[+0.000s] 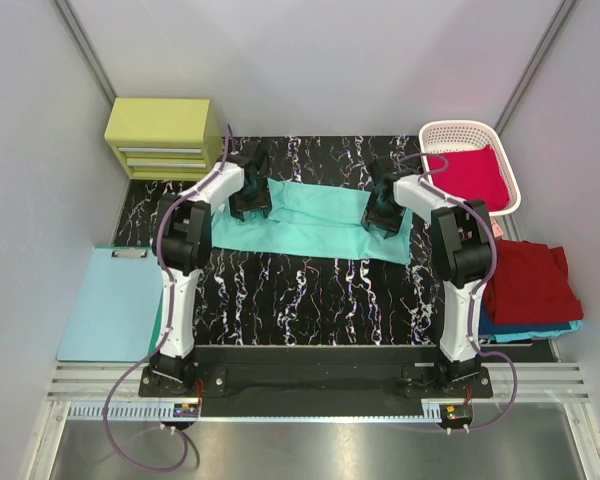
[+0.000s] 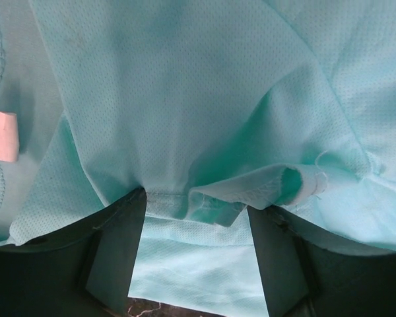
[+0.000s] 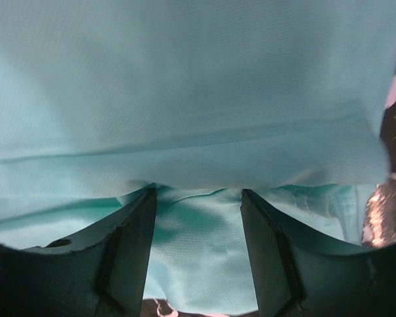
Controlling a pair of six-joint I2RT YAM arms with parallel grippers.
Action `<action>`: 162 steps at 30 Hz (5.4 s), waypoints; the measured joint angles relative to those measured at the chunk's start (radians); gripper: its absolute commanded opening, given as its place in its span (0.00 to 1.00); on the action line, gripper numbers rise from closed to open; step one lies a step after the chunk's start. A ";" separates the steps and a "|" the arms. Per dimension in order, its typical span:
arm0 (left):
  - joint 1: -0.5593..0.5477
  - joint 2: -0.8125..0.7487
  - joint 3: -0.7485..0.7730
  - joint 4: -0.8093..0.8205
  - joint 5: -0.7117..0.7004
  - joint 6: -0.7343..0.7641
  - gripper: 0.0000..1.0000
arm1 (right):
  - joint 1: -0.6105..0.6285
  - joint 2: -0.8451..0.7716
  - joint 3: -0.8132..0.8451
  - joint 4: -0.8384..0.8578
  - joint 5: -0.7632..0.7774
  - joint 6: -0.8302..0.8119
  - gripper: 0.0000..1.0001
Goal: Fold and stack the t-shirts
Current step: Rotate the tshirt 90 degrees
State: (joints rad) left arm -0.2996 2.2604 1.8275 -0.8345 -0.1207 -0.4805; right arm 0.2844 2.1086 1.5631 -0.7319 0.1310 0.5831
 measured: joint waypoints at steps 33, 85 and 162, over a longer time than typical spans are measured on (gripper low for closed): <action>-0.074 0.340 0.618 -0.159 0.205 0.112 0.70 | 0.477 -0.137 -0.230 -0.173 -0.197 0.077 0.62; -0.095 -0.274 -0.253 0.082 -0.020 -0.005 0.99 | 0.121 0.553 1.106 -0.373 -0.033 -0.079 0.81; -0.327 -0.703 -0.496 0.195 0.022 -0.023 0.79 | 0.218 -0.334 0.062 -0.057 0.037 -0.068 0.89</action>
State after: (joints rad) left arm -0.6270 1.5574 1.3319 -0.6395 -0.0986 -0.5034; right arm 0.5026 1.7744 1.6253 -0.7887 0.1680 0.5152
